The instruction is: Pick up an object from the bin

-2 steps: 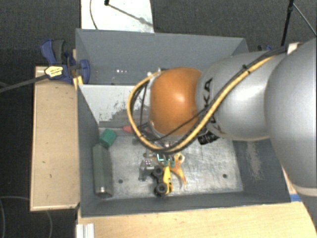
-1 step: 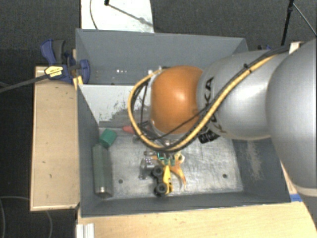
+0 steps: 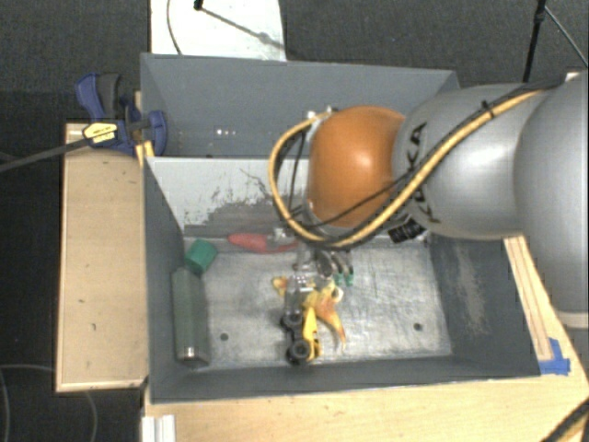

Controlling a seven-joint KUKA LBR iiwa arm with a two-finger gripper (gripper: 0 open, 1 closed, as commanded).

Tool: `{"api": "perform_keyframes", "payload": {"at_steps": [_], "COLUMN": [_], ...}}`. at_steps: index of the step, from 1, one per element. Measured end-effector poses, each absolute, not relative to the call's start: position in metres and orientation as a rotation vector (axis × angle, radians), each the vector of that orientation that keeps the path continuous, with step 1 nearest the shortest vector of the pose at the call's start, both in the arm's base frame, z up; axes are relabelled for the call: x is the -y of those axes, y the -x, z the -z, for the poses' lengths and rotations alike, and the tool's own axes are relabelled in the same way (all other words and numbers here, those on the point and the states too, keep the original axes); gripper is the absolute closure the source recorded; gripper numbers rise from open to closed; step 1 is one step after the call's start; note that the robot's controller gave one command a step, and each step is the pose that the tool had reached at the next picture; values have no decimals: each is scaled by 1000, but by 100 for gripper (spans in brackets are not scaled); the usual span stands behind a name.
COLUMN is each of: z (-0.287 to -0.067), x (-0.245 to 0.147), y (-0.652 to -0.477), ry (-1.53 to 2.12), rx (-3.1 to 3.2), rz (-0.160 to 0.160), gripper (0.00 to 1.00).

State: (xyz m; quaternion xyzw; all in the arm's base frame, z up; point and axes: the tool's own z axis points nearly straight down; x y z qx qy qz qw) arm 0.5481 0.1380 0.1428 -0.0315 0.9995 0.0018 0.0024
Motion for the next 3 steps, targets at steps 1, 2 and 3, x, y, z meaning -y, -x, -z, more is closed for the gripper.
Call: {"api": "perform_keyframes", "payload": {"at_steps": [1, 2, 3], "z": [-100, -97, -95], "x": [-103, -104, -104], "y": [-556, -554, -553], "ry": [-25, -84, -88], "rx": [-3134, -3135, -3138], "rz": [1, -3, -3], "gripper": [0, 100, 0]}}
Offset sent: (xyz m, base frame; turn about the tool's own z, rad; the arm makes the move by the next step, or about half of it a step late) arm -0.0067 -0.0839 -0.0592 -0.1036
